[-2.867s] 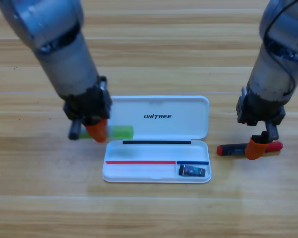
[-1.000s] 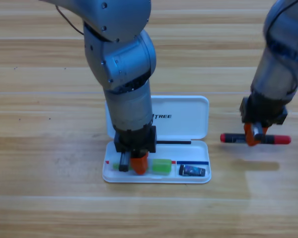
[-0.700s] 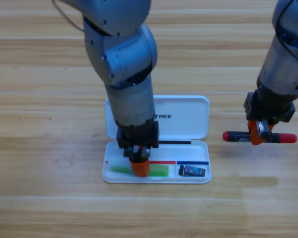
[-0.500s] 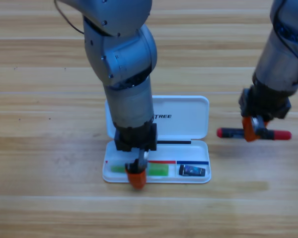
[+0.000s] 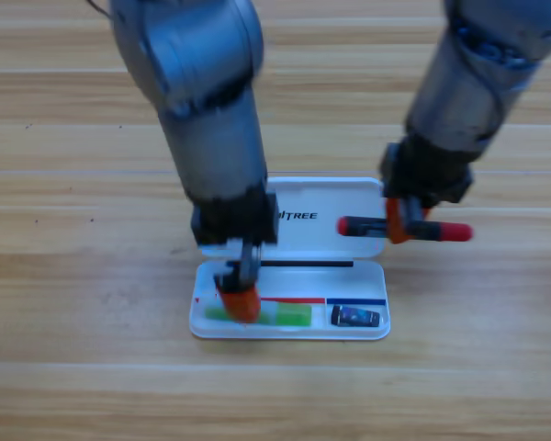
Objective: Clean up eraser and pencils
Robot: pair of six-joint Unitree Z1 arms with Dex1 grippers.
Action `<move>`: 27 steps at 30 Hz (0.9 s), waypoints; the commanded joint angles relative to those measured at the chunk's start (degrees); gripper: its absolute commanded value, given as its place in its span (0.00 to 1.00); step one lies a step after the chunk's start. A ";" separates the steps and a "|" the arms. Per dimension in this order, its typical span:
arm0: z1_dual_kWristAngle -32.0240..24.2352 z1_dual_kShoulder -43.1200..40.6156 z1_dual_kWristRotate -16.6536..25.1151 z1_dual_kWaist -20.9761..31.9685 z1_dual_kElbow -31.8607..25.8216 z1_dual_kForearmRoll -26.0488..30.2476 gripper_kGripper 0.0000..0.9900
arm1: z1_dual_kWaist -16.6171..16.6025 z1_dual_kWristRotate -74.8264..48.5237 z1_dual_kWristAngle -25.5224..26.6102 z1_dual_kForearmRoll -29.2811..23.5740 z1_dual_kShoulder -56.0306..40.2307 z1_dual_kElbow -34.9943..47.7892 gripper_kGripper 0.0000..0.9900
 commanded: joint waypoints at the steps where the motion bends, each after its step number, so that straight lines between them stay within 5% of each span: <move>1: 0.07 -8.71 -0.94 3.97 -0.56 0.82 1.00 | 5.46 2.05 0.95 2.02 8.82 -5.29 0.00; 14: -11.18 -10.73 8.64 25.15 6.47 -3.13 1.00 | 8.98 3.63 0.60 3.34 18.75 -16.36 0.00; 25: -16.81 -8.89 11.01 30.43 11.57 -8.85 1.00 | 8.71 4.16 0.08 3.34 20.95 -18.21 0.00; 27: -17.51 -8.80 10.92 30.69 11.92 -9.64 1.00 | 8.54 4.42 0.08 3.34 20.77 -18.38 0.38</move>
